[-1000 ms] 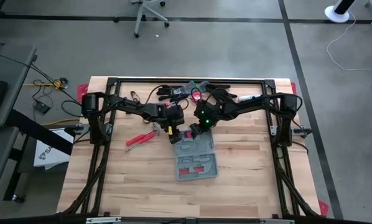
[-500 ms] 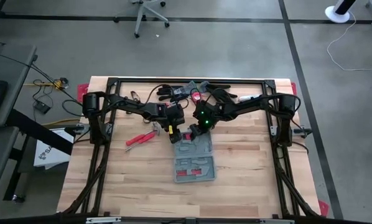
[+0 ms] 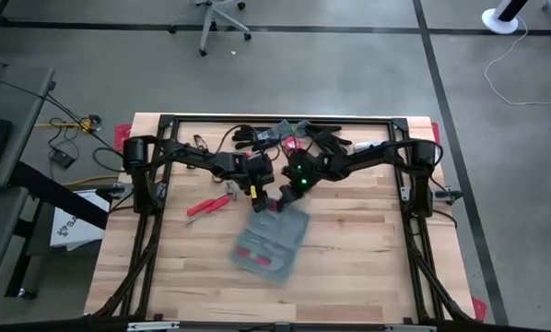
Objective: Prefit tool cases
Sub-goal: Remove the set of allen wrenches from the gray tool box
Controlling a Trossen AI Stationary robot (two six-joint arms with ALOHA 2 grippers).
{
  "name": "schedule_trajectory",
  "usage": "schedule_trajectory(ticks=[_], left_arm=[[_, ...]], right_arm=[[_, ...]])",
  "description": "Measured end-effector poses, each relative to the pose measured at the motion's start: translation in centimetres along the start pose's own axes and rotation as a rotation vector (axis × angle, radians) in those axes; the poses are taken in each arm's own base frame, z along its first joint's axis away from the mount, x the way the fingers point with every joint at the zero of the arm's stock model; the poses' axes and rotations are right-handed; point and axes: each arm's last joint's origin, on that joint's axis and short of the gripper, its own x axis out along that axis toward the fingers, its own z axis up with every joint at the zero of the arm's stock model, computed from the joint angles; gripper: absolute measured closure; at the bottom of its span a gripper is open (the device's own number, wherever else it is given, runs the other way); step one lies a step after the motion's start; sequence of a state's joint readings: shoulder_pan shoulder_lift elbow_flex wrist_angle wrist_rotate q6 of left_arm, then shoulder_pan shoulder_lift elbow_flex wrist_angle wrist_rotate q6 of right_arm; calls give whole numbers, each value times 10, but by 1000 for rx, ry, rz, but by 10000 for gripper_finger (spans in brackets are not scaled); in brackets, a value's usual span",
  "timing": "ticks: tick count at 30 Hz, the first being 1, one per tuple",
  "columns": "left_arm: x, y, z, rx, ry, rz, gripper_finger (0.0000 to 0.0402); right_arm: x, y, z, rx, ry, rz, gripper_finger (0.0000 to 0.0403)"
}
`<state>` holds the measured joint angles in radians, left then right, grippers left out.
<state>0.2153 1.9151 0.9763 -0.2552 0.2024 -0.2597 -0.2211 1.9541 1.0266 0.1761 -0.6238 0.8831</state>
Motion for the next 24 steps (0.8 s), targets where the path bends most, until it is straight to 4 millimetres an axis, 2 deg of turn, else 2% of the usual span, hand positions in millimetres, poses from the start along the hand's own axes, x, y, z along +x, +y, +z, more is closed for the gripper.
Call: schedule_trajectory(ticks=[3, 5, 13, 19, 24], left_arm=[[1, 0, 1, 8, -14, -3, 282], [1, 0, 2, 1, -20, -2, 282], [1, 0, 2, -5, -20, -1, 282], [1, 0, 2, -2, -18, -6, 282], [0, 6, 4, -32, 4, -116, 282]], right_arm=[[0, 13, 9, -27, -69, 134, 270], [4, 11, 11, -2, -96, 175, 270], [1, 7, 13, 0, -63, 150, 270], [-1, -1, 10, -43, -53, 62, 270], [-7, -8, 16, -54, -68, 45, 270]])
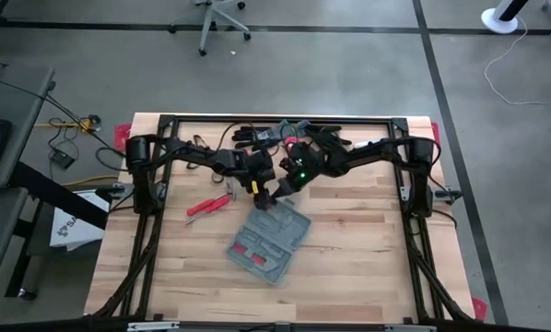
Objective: Prefit tool cases
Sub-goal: Remove the set of allen wrenches from the gray tool box
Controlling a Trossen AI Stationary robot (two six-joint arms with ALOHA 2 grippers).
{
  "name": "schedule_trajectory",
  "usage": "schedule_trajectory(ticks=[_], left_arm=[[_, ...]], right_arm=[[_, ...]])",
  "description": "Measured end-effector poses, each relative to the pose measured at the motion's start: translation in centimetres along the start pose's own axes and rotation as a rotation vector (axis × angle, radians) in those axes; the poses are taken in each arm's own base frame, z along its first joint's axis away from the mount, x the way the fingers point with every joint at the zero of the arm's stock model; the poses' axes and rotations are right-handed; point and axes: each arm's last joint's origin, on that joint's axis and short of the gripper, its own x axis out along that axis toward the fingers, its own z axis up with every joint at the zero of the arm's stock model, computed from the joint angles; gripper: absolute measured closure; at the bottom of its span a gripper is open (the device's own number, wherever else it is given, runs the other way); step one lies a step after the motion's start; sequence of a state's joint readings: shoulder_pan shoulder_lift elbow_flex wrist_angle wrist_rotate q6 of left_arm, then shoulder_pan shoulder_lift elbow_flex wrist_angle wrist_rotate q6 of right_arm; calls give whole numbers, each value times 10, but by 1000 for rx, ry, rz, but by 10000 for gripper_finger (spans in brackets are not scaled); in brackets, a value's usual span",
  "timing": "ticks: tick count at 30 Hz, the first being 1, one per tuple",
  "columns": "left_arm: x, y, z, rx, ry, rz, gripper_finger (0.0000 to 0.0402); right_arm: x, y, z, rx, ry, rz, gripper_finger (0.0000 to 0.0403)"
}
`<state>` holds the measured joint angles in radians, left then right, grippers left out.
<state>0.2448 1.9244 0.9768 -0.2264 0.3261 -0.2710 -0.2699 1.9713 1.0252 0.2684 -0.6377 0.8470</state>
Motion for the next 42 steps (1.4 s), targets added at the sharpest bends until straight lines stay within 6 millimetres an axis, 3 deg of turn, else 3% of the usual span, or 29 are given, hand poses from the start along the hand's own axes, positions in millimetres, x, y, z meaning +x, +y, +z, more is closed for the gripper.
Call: schedule_trajectory(ticks=[10, 20, 31, 38, 42], left_arm=[[-4, 15, 3, -56, 23, -186, 282], [-4, 11, 6, -32, 15, -319, 281], [-5, 9, 7, -28, 24, -369, 253], [-3, 6, 6, -18, 27, -370, 249], [-3, 6, 6, -17, 24, -360, 249]], right_arm=[[-5, -10, -2, -16, 46, -51, 270], [-4, -11, -5, -41, 68, -63, 270], [-3, -12, -9, -70, 105, -71, 270], [7, 0, -31, -151, 200, -104, 270], [1, 16, -40, -199, 187, -180, 270]])
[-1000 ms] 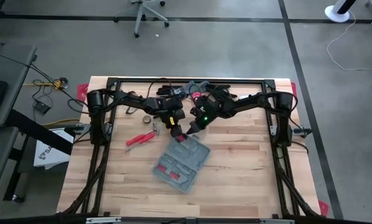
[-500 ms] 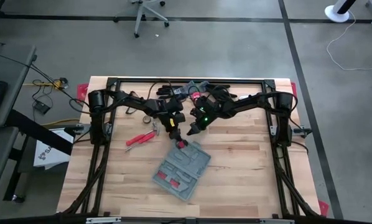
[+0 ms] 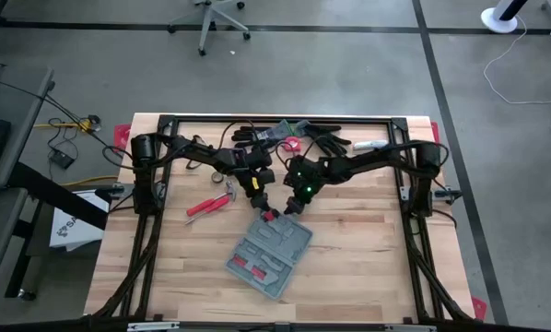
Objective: Prefit tool cases
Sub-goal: Remove the set of allen wrenches from the gray tool box
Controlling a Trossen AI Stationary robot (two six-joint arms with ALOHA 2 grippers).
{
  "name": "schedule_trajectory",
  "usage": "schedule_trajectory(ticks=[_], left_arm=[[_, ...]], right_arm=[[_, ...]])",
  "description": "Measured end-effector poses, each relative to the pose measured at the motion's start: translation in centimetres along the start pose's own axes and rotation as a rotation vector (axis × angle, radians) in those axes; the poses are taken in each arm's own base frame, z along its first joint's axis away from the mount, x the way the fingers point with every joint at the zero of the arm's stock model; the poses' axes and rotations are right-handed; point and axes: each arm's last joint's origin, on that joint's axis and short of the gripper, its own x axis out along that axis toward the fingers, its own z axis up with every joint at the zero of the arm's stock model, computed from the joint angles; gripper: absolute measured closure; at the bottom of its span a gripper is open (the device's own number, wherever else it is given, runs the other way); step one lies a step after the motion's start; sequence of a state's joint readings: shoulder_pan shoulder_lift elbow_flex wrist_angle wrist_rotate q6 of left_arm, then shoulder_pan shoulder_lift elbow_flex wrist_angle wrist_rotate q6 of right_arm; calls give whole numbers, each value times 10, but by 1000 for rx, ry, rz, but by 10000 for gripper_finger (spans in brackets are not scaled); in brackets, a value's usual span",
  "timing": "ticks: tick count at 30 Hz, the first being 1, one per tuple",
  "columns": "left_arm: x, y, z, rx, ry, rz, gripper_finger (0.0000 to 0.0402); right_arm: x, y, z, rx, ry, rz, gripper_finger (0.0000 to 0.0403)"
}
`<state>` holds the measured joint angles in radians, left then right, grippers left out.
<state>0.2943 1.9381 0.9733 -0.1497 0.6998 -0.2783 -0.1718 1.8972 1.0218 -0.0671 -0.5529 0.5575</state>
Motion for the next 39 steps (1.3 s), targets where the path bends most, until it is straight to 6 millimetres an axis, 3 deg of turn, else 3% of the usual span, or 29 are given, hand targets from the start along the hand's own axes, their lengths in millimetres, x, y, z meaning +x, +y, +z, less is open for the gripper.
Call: schedule_trajectory(ticks=[5, 9, 26, 39], left_arm=[[0, 0, 0, 2, -3, 3, 249], [0, 0, 1, 15, -11, 3, 249], [0, 0, 2, 15, -21, 19, 249], [0, -1, 2, 11, -11, -33, 249]], right_arm=[[-11, 18, -14, -38, 32, -112, 270], [-7, 26, -30, -58, 95, -209, 270], [2, 40, -43, -168, 150, -188, 269], [7, 11, -66, -52, 106, -281, 270]])
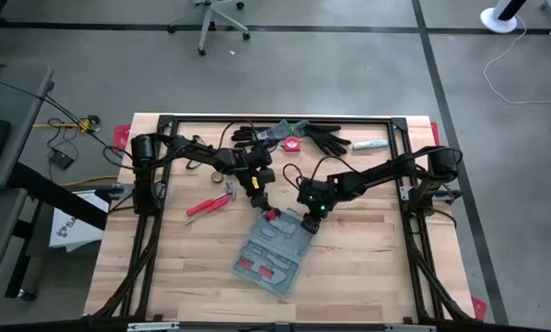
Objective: Prefit tool cases
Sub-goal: Remove the set of allen wrenches from the gray tool box
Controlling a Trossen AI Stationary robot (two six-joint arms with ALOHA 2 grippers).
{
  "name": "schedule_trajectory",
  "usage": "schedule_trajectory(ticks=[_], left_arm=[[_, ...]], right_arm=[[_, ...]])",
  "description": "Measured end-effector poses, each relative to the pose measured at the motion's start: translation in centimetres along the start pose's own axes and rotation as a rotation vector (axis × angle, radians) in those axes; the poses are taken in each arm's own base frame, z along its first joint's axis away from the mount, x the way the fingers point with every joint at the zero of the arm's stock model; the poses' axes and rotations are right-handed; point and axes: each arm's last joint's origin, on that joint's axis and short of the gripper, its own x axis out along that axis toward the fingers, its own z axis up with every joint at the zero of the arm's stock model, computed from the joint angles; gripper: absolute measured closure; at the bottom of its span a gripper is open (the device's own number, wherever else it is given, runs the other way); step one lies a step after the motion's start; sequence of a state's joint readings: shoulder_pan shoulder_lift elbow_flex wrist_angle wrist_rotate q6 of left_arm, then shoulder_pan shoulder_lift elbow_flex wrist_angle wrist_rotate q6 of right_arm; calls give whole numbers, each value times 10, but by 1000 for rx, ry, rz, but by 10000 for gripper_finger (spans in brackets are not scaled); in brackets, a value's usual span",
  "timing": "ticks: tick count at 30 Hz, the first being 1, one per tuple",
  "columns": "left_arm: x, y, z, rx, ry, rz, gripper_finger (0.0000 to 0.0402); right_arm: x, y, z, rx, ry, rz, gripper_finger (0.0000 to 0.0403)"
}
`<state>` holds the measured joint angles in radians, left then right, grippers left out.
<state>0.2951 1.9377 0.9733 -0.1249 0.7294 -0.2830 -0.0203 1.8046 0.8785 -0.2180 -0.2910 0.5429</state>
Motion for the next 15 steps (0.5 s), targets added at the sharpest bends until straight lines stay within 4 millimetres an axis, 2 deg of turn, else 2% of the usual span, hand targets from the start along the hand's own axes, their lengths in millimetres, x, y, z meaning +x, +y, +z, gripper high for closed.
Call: schedule_trajectory(ticks=[15], left_arm=[[1, -5, 5, 17, -20, -112, 249]], right_arm=[[1, 0, 5, 12, -43, 12, 270]])
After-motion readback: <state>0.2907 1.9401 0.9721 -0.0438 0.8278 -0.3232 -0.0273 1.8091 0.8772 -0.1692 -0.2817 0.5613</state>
